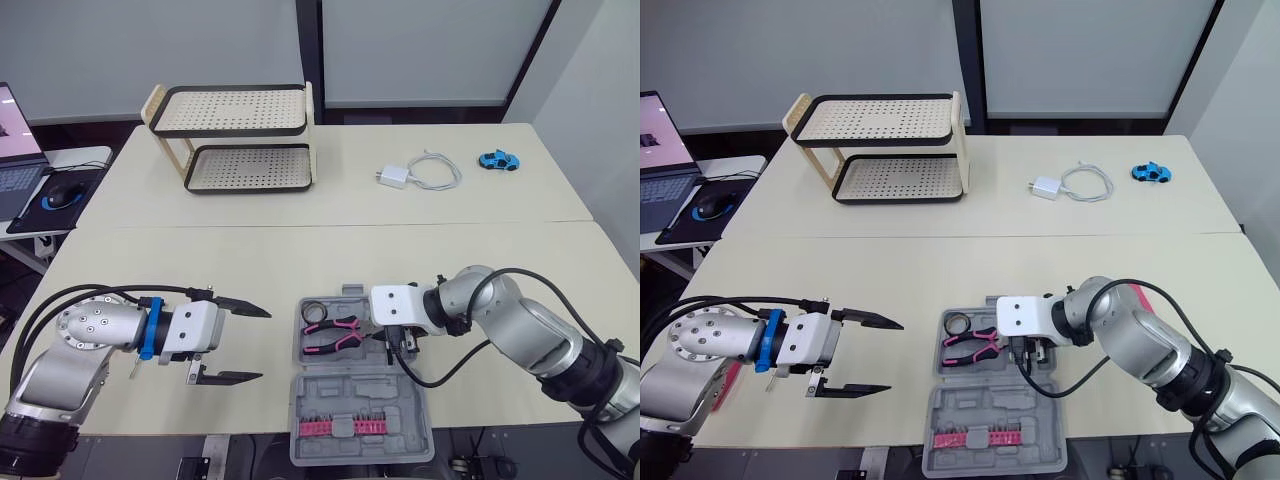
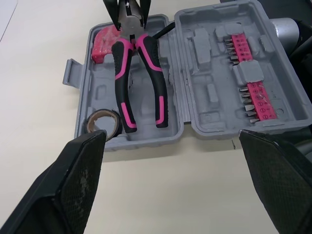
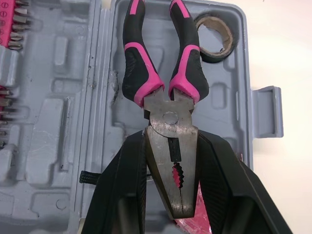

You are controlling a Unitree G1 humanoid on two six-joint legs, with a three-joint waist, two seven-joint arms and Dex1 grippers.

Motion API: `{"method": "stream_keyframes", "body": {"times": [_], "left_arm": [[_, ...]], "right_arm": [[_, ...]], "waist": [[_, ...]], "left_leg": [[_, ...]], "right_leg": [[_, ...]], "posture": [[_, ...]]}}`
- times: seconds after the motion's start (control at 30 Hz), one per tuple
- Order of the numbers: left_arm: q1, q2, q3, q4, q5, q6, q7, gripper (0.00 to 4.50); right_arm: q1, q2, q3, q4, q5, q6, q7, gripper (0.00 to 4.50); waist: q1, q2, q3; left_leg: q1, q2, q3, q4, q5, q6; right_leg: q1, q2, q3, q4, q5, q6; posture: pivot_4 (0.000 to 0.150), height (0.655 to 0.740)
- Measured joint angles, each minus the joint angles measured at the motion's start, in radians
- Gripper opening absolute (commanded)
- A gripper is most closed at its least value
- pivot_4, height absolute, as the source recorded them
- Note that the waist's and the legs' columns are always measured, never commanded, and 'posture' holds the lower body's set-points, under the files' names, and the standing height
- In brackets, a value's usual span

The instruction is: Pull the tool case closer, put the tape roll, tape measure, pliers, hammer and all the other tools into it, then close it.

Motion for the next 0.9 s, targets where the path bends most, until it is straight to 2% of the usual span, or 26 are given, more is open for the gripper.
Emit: {"method": "stream_keyframes", "body": {"times": [0.9], "left_arm": [[0.017, 0.008, -0.014, -0.056, 0.004, 0.028, 0.018, 4.5]], "right_arm": [[0.064, 0.067, 0.003, 0.067, -0.062, -0.054, -0.009, 1.16]], "waist": [[-0.003, 0.0, 0.0]], "left_leg": [[0.0, 0.0, 0.0, 0.0, 0.0, 0.0]], "right_leg": [[0.0, 0.0, 0.0, 0.0, 0.0, 0.0]], "posture": [[0.15, 0.74]]}}
